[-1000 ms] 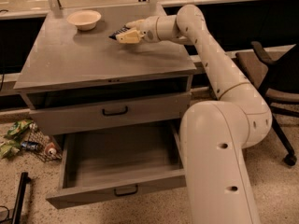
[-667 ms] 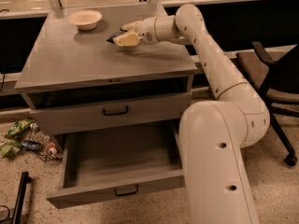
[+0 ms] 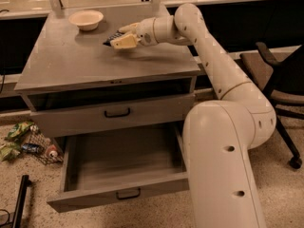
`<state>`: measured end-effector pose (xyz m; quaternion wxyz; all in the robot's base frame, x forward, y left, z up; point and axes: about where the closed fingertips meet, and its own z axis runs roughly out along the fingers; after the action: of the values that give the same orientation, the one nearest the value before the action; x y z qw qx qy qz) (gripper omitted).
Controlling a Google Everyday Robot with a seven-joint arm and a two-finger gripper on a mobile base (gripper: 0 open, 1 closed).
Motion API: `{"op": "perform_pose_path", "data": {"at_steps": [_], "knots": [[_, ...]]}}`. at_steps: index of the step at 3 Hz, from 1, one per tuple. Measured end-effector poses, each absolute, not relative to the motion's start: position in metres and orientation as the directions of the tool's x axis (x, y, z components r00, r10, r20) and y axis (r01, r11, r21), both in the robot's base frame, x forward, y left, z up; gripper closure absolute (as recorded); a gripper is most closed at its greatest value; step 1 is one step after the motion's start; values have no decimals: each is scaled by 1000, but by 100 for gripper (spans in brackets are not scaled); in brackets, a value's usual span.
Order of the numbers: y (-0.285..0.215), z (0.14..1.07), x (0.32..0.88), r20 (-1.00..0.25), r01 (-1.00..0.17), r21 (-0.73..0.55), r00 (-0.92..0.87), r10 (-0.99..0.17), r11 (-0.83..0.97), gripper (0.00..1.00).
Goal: Place rxbar blueberry into middle drawer
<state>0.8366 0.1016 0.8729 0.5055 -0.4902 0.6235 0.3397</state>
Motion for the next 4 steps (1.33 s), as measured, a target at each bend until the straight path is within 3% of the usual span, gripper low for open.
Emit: {"op": "perform_pose_path", "data": {"at_steps": [3, 4], "knots": [[176, 886, 673, -970, -995, -65, 45, -238, 79, 100], [176, 886, 673, -970, -995, -65, 45, -238, 79, 100]]}}
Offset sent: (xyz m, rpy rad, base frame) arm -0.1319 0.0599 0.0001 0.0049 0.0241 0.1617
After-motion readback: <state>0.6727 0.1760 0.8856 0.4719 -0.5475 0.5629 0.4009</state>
